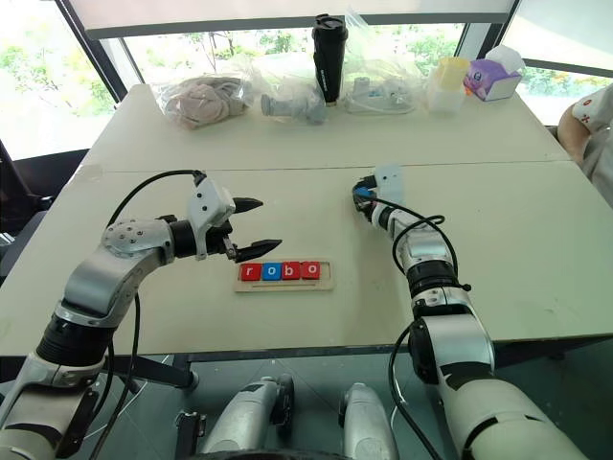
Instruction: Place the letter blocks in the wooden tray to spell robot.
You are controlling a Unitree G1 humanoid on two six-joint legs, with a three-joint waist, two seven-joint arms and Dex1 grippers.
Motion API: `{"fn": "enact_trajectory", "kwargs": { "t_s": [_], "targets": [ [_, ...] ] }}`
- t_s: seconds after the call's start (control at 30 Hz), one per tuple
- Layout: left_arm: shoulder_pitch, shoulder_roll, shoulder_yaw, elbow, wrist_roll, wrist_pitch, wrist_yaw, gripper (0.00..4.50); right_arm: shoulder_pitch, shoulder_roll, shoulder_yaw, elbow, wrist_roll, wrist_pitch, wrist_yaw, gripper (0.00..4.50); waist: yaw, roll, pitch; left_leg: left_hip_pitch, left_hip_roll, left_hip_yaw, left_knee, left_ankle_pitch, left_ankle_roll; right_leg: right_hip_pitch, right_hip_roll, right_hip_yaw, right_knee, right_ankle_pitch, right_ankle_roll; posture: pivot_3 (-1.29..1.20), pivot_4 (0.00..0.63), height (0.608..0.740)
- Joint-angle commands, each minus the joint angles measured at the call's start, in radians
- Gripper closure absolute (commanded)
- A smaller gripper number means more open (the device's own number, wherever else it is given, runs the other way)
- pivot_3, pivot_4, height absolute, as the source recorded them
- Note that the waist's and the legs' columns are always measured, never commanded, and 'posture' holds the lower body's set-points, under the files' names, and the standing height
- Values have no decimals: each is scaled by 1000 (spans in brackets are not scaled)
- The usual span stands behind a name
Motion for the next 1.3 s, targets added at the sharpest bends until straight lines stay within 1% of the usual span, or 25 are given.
{"fn": "enact_trajectory", "kwargs": {
  "t_s": [0.03,0.1,0.13,0.2,0.23,0.3,0.37,0.43,0.47,0.53,0.63,0.77,0.83,0.87,0.9,0.93,1.0,1.07,1.1,1.13,1.23,1.3],
  "targets": [
    [7,12,28,-25,-4,-11,-2,0,69,23,-215,-403,347,410,-91,3324,2,0,0,0,0,0,0,0,0,0,0,0,0,0,0,0,150,740],
    [11,15,28,-24,-5,-13,-8,0,119,63,-336,-553,528,619,-207,3324,1,0,0,-1,0,-1,-1,0,0,-1,0,0,0,0,0,0,150,740],
    [11,18,29,-23,-7,-14,-12,0,143,99,-416,-613,641,704,-310,3324,1,0,0,-1,0,-1,-1,0,0,-1,0,0,0,0,0,0,150,740],
    [12,26,40,-29,-29,-4,-33,0,216,162,-531,-731,850,810,-510,3324,0,0,-1,0,1,-1,-1,-2,-2,-1,0,0,0,0,0,0,150,740],
    [13,33,49,-39,-49,11,-48,0,266,182,-554,-779,969,821,-620,3324,1,1,-1,0,1,-1,-2,-2,-3,-1,0,0,0,0,-1,0,150,740],
    [27,66,59,-81,-98,50,-98,0,384,190,-526,-858,1214,777,-835,3324,-2,1,-1,0,1,-1,-3,-2,-3,-1,0,0,0,-2,-4,0,150,740],
    [41,100,64,-119,-138,79,-137,0,481,160,-456,-910,1428,678,-1013,3324,-5,2,0,-1,1,0,-4,-2,-3,-3,0,1,-2,-3,-5,0,150,740],
    [59,146,69,-161,-178,111,-184,0,570,137,-382,-971,1606,553,-1143,3324,-9,3,0,-1,1,1,-5,-2,-2,-3,-1,3,-3,-3,-5,0,150,740],
    [67,174,70,-181,-194,125,-210,0,607,155,-357,-1010,1658,487,-1181,3324,-13,2,0,-1,1,2,-5,-2,-2,-3,-1,4,-3,-3,-5,0,150,740],
    [61,197,65,-183,-202,131,-228,0,662,186,-322,-1052,1691,389,-1249,3324,-17,3,0,0,2,3,-5,-2,-2,-2,0,5,-4,-3,-6,0,150,740],
    [32,187,53,-150,-186,117,-218,0,709,222,-278,-1074,1691,299,-1320,3324,-13,3,0,0,2,3,-5,-2,-2,-2,0,5,-4,-3,-6,0,150,740],
    [21,169,41,-144,-179,115,-209,0,770,234,-232,-1105,1691,246,-1349,3324,-6,3,0,-1,2,3,-4,-2,-2,-2,0,5,-8,-3,-6,0,150,740],
    [24,164,34,-144,-169,109,-206,0,794,218,-221,-1109,1691,236,-1351,2291,-6,3,0,-1,2,3,-5,-2,-2,-2,0,5,-10,-3,-6,0,150,740],
    [25,163,31,-143,-164,105,-206,0,803,210,-215,-1110,1691,232,-1351,1890,-6,3,0,-2,2,3,-5,-3,-1,-2,0,5,-11,-3,-6,0,150,740],
    [27,161,30,-141,-160,102,-206,0,809,205,-213,-1106,1691,223,-1367,1396,-6,3,0,-2,2,3,-6,-3,-1,-2,0,5,-12,-3,-6,0,150,740],
    [27,159,30,-142,-159,103,-204,0,814,202,-213,-1104,1691,214,-1378,830,-6,3,-1,-2,2,3,-7,-3,-1,-2,0,5,-13,-3,-6,0,150,740],
    [26,154,27,-140,-152,101,-199,0,818,165,-238,-1097,1691,213,-1362,91,-6,3,-1,-2,2,3,-7,-3,-1,-2,0,5,-13,-3,-6,0,150,740],
    [26,149,25,-139,-148,100,-196,0,830,84,-257,-1110,1691,266,-1232,91,0,3,-1,-2,2,3,-7,-3,-1,-2,0,5,-13,-3,-6,0,150,740],
    [26,146,24,-139,-146,99,-194,0,857,16,-264,-1106,1691,310,-1166,91,2,3,-1,-2,2,3,-6,-3,-1,-1,0,5,-14,-3,-6,0,150,740],
    [26,144,23,-138,-146,99,-193,0,886,-62,-267,-1099,1691,363,-1083,91,4,3,-1,-2,2,3,-6,-3,0,-1,0,5,-15,-3,-6,0,150,740],
    [20,138,19,-131,-141,95,-192,0,947,-313,-327,-1026,1691,475,-888,91,0,3,-1,-2,2,4,-5,-5,3,3,0,5,-20,-3,-7,0,150,740],
    [18,137,19,-125,-139,92,-195,0,954,-505,-370,-1021,1576,537,-720,91,-2,5,0,-2,2,6,-4,-6,5,3,-1,5,-21,-3,-7,0,150,740]
  ]
}}
